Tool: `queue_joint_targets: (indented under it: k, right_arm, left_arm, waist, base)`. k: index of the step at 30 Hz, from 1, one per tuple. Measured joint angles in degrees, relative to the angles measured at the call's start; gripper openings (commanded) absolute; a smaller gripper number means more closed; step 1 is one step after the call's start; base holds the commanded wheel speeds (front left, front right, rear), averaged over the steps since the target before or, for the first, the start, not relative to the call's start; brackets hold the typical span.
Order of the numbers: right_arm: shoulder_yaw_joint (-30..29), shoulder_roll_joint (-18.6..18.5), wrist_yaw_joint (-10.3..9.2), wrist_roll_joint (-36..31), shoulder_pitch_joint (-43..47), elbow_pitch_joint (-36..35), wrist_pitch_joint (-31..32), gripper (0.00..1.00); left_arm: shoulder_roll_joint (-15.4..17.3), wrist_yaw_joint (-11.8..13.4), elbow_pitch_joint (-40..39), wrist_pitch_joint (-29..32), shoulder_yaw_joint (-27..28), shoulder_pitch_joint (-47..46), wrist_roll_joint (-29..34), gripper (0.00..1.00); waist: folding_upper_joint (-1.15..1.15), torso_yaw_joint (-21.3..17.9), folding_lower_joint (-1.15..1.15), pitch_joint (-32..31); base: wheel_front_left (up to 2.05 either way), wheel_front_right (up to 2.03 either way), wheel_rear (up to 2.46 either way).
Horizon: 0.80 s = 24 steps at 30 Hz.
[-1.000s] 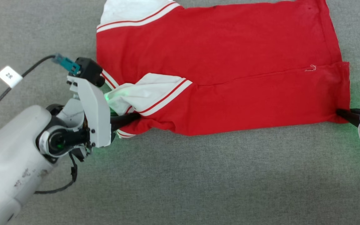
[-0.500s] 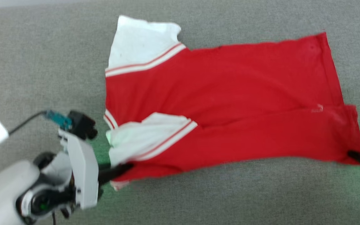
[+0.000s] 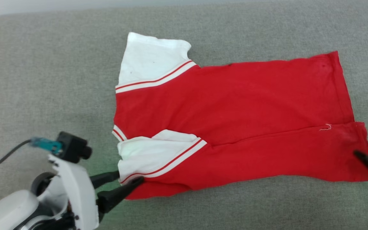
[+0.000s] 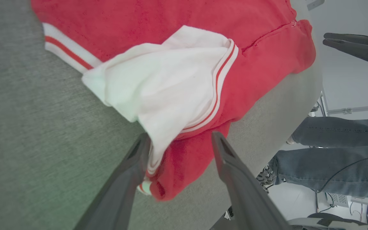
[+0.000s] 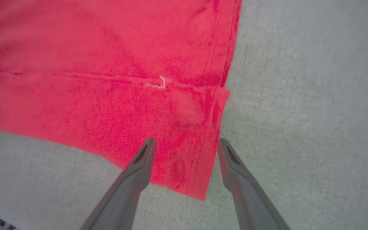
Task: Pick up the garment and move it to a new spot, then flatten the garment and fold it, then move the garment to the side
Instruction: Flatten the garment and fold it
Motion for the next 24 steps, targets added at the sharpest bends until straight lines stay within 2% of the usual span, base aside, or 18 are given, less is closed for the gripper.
queue_joint_targets:
  k: [5, 10, 11, 12, 16, 19, 24]
  right_arm:
    - [-3.8, 3.6, 0.00, -4.1, -0.8, -2.0, -6.8, 1.00]
    - [-3.3, 10.0, 0.00, -9.3, -5.8, -0.8, -19.6, 1.00]
    - [-3.1, 11.6, 0.00, -10.1, -6.9, 0.1, -22.5, 1.00]
    - [-2.2, 14.3, 0.00, -11.9, -8.8, 1.6, -28.2, 1.00]
    - [0.7, 17.9, 0.00, -14.4, -12.6, 5.2, -38.6, 1.00]
    - [2.9, 19.7, 0.00, -15.4, -14.9, 7.6, -44.2, 1.00]
    - [5.6, 21.0, -0.01, -15.1, -17.0, 10.6, -48.9, 1.00]
  left_arm:
    - [2.9, 1.2, -2.3, -6.7, 2.5, 2.7, 1.0, 1.00]
    - [3.8, 3.4, -0.8, -15.0, 6.6, 3.3, 2.1, 1.00]
    - [3.3, 3.9, 0.2, -16.9, 7.5, 3.1, 3.0, 1.00]
    - [0.0, 5.4, 3.1, -21.8, 10.2, 1.9, 2.8, 1.00]
    - [-2.6, 7.5, 9.5, -25.1, 11.3, -3.3, 8.1, 1.00]
    - [-5.8, 7.8, 15.3, -24.7, 11.8, -9.8, 10.1, 1.00]
    - [-7.7, 7.1, 26.7, -20.3, 10.4, -21.6, 16.2, 1.00]
  waist:
    - [0.00, 0.7, 0.00, -0.9]
    - [0.00, 0.7, 0.00, -1.1]
    - [0.00, 0.5, 0.00, -1.0]
    - [0.00, 0.1, 0.00, -0.8]
    - [0.00, -1.4, 0.00, -0.2]
    - [0.00, -3.1, 0.00, 0.5]
    - [0.00, -6.6, 0.00, 2.0]
  base:
    - [0.00, 0.00, 0.00]
    - [0.00, 0.00, 0.00]
    - [0.00, 0.00, 0.00]
    - [0.00, 0.00, 0.00]
    - [0.00, 0.00, 0.00]
    - [0.00, 0.00, 0.00]
    - [0.00, 0.00, 0.00]
